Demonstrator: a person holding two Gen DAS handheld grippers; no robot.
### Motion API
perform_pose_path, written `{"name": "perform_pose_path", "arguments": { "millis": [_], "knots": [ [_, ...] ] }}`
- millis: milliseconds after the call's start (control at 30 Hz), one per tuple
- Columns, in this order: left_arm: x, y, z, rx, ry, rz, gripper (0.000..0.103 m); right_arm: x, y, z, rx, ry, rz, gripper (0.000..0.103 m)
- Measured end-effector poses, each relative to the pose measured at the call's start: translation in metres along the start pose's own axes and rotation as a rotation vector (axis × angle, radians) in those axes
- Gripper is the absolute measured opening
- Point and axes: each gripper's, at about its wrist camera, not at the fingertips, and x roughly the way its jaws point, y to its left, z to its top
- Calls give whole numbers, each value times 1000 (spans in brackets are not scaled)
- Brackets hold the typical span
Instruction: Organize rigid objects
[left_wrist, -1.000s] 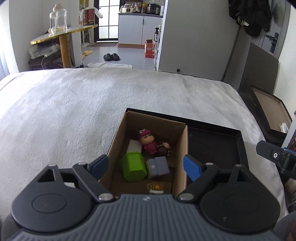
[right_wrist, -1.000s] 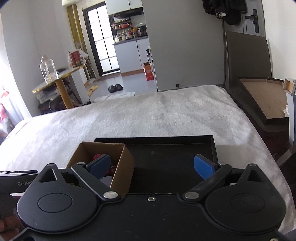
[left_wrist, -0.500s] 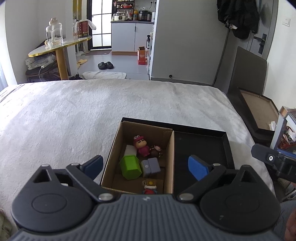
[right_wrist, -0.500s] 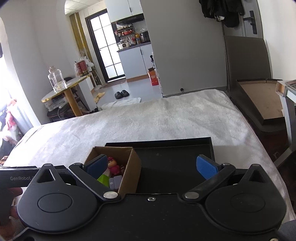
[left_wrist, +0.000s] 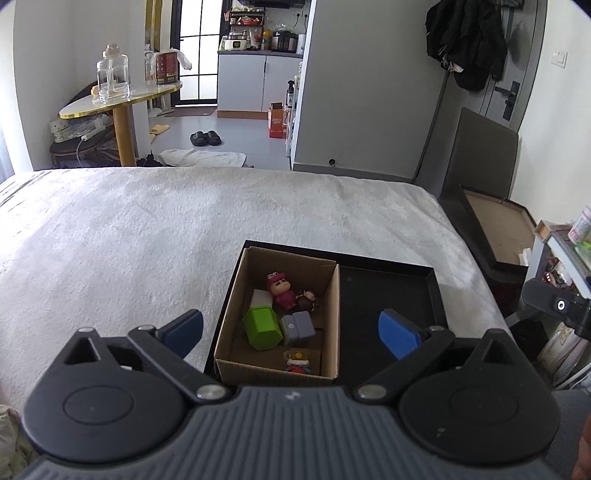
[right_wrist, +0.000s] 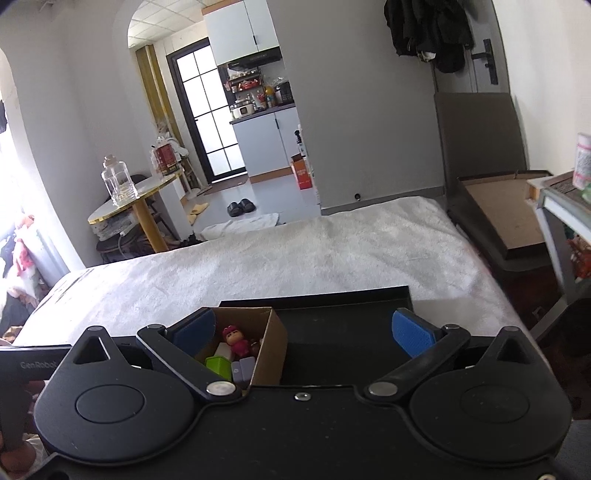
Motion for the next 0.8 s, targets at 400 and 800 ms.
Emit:
{"name": "perform_pose_path", "arguments": {
  "millis": [400, 800],
  "knots": [
    [-38, 2, 1, 10, -63, -68, 101, -33, 3, 5, -6, 4, -34, 103],
    [-58, 13, -9, 21, -73, -106, 101, -48, 6, -3, 6, 34, -31, 103]
  ]
}}
